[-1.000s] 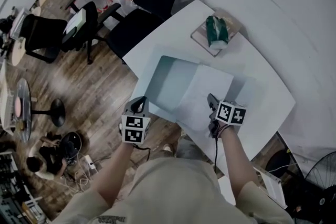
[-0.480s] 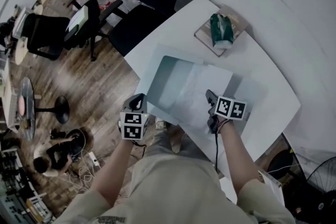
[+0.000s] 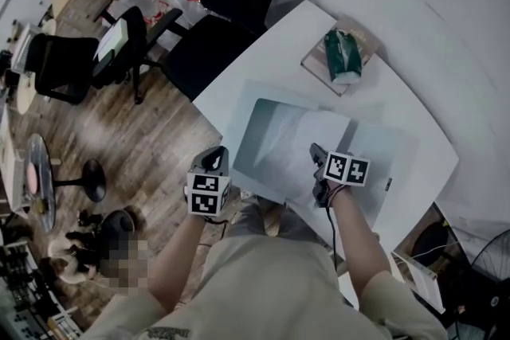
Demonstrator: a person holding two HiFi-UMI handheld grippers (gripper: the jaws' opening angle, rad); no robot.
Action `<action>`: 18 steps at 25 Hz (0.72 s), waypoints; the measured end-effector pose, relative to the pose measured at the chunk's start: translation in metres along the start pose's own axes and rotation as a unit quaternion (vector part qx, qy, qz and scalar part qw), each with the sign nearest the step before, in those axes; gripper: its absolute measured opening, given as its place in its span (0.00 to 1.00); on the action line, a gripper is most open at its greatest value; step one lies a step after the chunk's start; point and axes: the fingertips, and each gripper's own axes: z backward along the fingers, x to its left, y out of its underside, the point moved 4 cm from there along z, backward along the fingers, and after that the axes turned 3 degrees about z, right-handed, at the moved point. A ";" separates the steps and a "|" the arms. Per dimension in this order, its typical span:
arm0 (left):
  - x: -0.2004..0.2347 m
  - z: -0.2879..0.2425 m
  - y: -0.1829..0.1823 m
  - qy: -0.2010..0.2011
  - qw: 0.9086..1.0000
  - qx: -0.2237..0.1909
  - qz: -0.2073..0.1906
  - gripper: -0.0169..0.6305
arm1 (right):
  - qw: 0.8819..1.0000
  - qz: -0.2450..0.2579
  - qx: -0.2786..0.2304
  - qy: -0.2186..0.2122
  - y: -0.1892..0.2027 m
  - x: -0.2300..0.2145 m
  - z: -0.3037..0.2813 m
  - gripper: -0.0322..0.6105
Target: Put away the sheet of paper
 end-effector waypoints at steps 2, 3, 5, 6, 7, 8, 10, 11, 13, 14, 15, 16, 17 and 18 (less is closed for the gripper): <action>0.004 -0.006 -0.004 0.013 1.000 0.000 -0.002 0.07 | 1.000 0.002 0.010 0.003 0.003 0.004 -0.009 0.09; 0.006 -0.007 -0.006 0.020 1.000 0.000 -0.003 0.07 | 1.000 0.002 0.015 0.003 0.005 0.008 -0.014 0.09; 0.012 -0.009 -0.008 0.030 1.000 0.001 -0.005 0.07 | 1.000 0.002 0.020 0.006 0.008 0.018 -0.024 0.09; 0.016 -0.010 -0.009 0.034 0.999 0.002 -0.005 0.07 | 1.000 0.006 0.020 0.009 0.009 0.023 -0.028 0.09; 0.020 -0.011 -0.010 0.038 0.999 0.002 -0.004 0.07 | 1.000 0.010 0.020 0.011 0.008 0.028 -0.033 0.09; 0.023 -0.012 -0.012 0.042 0.999 0.003 -0.002 0.07 | 1.000 0.014 0.021 0.012 0.007 0.032 -0.037 0.09; 0.030 -0.015 -0.014 0.051 0.999 0.004 0.000 0.07 | 1.000 0.016 0.022 0.012 0.005 0.039 -0.046 0.09; 0.033 -0.017 -0.014 0.055 0.998 0.006 -0.001 0.07 | 1.000 0.014 0.022 0.012 0.004 0.041 -0.051 0.09; 0.040 -0.021 -0.014 0.062 0.998 0.009 -0.001 0.07 | 1.000 0.006 0.022 0.011 0.001 0.046 -0.060 0.09; 0.044 -0.023 -0.013 0.065 0.998 0.011 -0.001 0.07 | 1.000 0.003 0.023 0.009 0.000 0.048 -0.064 0.09; 0.048 -0.026 -0.013 0.067 0.998 0.012 -0.002 0.07 | 1.000 0.001 0.025 0.005 0.000 0.051 -0.069 0.09; 0.052 -0.027 -0.013 0.068 0.998 0.013 -0.003 0.07 | 1.000 0.000 0.029 0.001 0.000 0.055 -0.074 0.09; 0.056 -0.028 -0.013 0.070 0.997 0.013 -0.003 0.07 | 0.999 0.001 0.033 -0.002 0.000 0.058 -0.078 0.09; 0.059 -0.027 -0.015 0.073 0.997 0.012 -0.003 0.07 | 0.999 0.002 0.036 -0.004 0.001 0.061 -0.082 0.09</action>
